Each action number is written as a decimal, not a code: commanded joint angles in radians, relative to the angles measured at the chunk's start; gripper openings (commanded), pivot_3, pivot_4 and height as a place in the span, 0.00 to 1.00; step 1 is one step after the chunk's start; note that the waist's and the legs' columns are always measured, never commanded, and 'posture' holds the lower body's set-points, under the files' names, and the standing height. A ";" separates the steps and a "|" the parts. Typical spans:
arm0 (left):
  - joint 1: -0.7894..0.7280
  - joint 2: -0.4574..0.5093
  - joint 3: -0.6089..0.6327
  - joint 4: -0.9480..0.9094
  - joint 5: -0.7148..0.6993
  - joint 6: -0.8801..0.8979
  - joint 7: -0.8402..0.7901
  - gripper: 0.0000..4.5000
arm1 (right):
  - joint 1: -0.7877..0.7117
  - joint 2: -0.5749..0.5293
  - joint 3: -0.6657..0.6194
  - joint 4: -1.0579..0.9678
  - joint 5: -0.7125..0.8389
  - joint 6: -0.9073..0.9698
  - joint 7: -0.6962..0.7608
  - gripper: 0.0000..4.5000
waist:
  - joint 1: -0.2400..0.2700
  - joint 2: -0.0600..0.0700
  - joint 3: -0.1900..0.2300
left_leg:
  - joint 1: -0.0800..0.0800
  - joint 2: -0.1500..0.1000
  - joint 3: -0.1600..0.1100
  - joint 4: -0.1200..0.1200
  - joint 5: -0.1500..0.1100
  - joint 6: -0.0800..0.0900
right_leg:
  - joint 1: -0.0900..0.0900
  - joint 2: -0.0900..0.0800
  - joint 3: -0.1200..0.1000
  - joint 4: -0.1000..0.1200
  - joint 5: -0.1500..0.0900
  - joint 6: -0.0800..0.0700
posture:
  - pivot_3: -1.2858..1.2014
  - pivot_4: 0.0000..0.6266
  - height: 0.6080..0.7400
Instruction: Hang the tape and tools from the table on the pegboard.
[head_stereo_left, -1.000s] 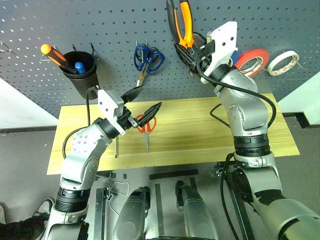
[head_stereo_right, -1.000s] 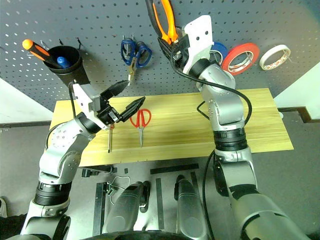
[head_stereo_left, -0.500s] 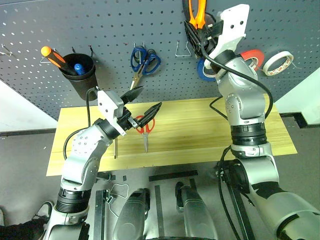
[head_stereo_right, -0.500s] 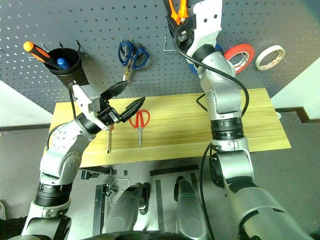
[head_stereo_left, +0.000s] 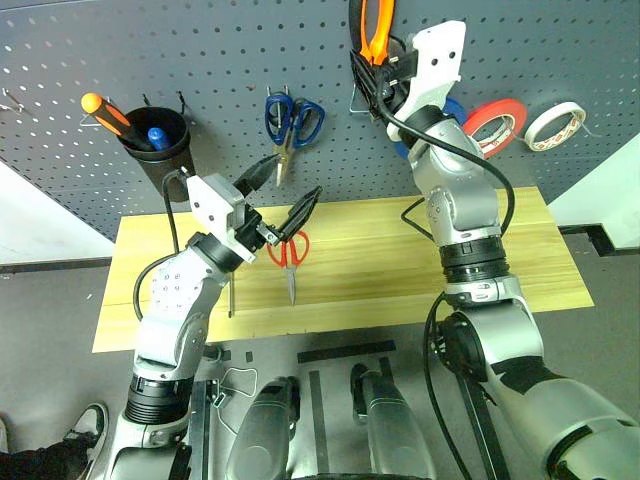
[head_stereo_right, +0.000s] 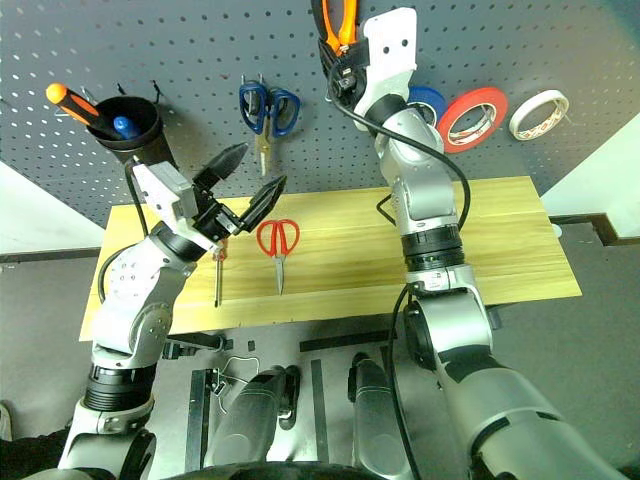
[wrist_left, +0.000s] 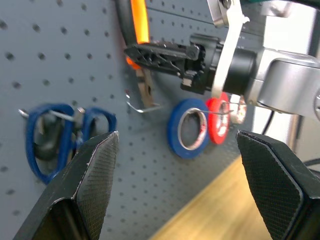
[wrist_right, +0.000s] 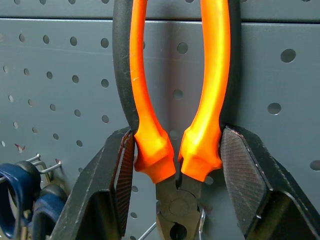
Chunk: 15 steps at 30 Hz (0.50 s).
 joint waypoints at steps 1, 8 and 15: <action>0.002 -0.003 0.003 -0.025 0.018 -0.039 0.013 0.88 | -0.059 0.006 -0.005 -0.012 0.001 -0.046 0.007 0.49 | 0.000 0.000 0.000 | 0.000 0.000 0.000 0.000 0.000 0.000 | 0.000 0.000 0.000 0.000 0.000 0.000 | 0.57 0.39 1.00; 0.008 0.003 0.004 -0.036 0.018 -0.033 0.018 0.88 | -0.040 0.014 0.006 -0.009 -0.001 -0.036 0.015 0.49 | 0.000 0.000 0.000 | 0.000 0.000 0.000 0.000 0.000 0.000 | 0.000 0.000 0.000 0.000 0.000 0.000 | 0.57 0.40 1.00; 0.010 0.004 0.005 -0.036 0.021 -0.031 0.022 0.88 | 0.016 0.021 0.026 -0.061 -0.001 -0.001 0.024 0.49 | 0.003 0.000 0.000 | 0.000 0.000 0.000 0.000 0.000 0.000 | 0.000 0.000 0.000 0.000 0.000 0.000 | 0.57 0.41 1.00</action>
